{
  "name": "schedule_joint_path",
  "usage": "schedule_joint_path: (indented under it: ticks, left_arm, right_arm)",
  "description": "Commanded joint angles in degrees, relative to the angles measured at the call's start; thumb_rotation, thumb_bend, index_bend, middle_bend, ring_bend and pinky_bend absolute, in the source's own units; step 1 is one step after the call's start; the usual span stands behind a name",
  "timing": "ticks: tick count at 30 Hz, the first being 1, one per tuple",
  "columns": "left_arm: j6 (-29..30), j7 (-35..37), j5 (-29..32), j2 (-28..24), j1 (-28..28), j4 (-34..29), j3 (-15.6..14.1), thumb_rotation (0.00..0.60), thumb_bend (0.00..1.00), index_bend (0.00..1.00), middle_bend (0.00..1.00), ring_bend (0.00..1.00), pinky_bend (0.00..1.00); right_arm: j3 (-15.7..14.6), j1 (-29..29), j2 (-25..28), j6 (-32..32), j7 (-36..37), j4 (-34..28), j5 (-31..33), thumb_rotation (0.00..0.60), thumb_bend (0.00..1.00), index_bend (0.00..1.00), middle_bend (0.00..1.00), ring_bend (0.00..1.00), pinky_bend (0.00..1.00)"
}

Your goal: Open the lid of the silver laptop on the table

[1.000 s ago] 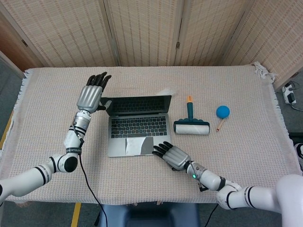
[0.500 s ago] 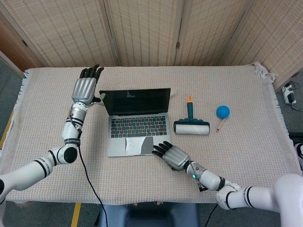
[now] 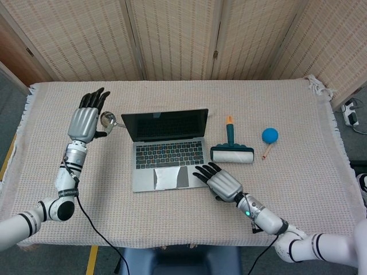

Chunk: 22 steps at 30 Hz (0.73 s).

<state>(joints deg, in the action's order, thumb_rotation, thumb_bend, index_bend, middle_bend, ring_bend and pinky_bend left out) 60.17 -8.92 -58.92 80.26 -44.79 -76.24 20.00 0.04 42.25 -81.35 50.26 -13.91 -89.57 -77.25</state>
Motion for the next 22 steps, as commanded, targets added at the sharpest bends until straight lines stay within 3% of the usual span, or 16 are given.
schedule_joint_path:
  ticks: [1, 4, 9, 14, 22]
  left_arm:
    - [5.71, 0.8, -2.59, -2.99, 6.29, -5.72, -4.18, 0.6, 0.37, 0.0, 0.03, 0.0, 0.0]
    - [10.32, 1.05, -4.68, -4.43, 11.02, -8.54, -7.32, 0.6, 0.37, 0.02, 0.05, 0.0, 0.0]
    - [16.79, 1.8, -7.74, -6.85, 18.32, -12.03, -12.08, 0.6, 0.37, 0.04, 0.05, 0.0, 0.0]
    - [23.94, 2.84, -12.09, -7.46, 24.96, -13.24, -16.06, 0.6, 0.37, 0.07, 0.06, 0.0, 0.0]
    - [31.54, 0.06, -17.42, -9.43, 32.02, -17.67, -19.88, 0.6, 0.37, 0.07, 0.07, 0.0, 0.0]
  right_arm:
    - [-0.42, -4.1, 5.49, 5.69, 0.18, -3.72, -0.84, 0.6, 0.79, 0.0, 0.04, 0.07, 0.0]
    - [-1.38, -8.1, 9.46, 10.99, -0.24, -5.68, -0.75, 0.6, 0.78, 0.0, 0.06, 0.09, 0.0]
    - [-3.06, -15.06, 14.98, 19.26, 1.58, -8.31, -0.75, 0.6, 0.61, 0.0, 0.07, 0.11, 0.0]
    - [-3.99, -21.89, 18.38, 27.69, 4.88, -8.63, -1.92, 0.6, 0.6, 0.0, 0.07, 0.11, 0.0]
    - [-5.23, -30.42, 18.82, 37.78, 7.57, -7.07, -5.81, 0.6, 0.6, 0.0, 0.07, 0.11, 0.0]
